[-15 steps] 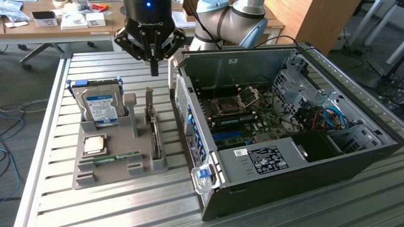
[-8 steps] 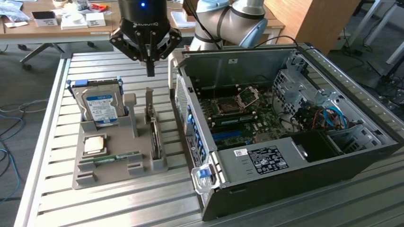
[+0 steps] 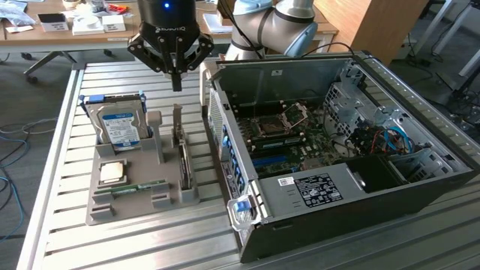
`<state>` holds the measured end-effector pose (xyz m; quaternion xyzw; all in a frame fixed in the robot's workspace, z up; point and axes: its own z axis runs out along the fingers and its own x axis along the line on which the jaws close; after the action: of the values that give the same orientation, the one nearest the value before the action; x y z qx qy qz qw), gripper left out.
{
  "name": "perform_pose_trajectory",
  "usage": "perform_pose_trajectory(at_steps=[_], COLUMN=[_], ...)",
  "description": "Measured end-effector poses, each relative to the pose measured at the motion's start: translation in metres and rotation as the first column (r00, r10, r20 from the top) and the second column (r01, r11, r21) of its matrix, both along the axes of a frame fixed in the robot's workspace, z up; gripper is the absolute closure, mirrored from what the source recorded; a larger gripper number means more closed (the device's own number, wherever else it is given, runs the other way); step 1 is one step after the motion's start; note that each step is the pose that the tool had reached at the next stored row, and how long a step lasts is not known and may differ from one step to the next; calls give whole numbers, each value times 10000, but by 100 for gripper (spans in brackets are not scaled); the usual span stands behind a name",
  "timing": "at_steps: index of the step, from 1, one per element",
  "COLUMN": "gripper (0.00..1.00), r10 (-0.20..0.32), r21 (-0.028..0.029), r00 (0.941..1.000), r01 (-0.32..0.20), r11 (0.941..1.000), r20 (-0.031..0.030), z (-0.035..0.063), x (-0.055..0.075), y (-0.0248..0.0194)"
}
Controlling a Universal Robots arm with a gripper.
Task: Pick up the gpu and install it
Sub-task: 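Reach for the gpu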
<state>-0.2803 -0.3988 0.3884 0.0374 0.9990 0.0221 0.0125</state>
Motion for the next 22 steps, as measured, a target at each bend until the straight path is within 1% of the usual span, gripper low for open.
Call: perform_pose_trajectory(at_steps=[7,13,17,18,22], gripper=[89,89,89,89,89], r10=[0,1,0,1,0], r21=[0,-2,-10,-24,-28], r00=[10000,10000,10000,10000,10000], r01=[0,-1,0,-1,0], r11=[10000,10000,10000,10000,10000], r20=[0,-1,0,0,-2], z=[0,0,0,-1,0], x=[-21,-22,-23,-25,-26], y=[0,-13,-23,-28,-28])
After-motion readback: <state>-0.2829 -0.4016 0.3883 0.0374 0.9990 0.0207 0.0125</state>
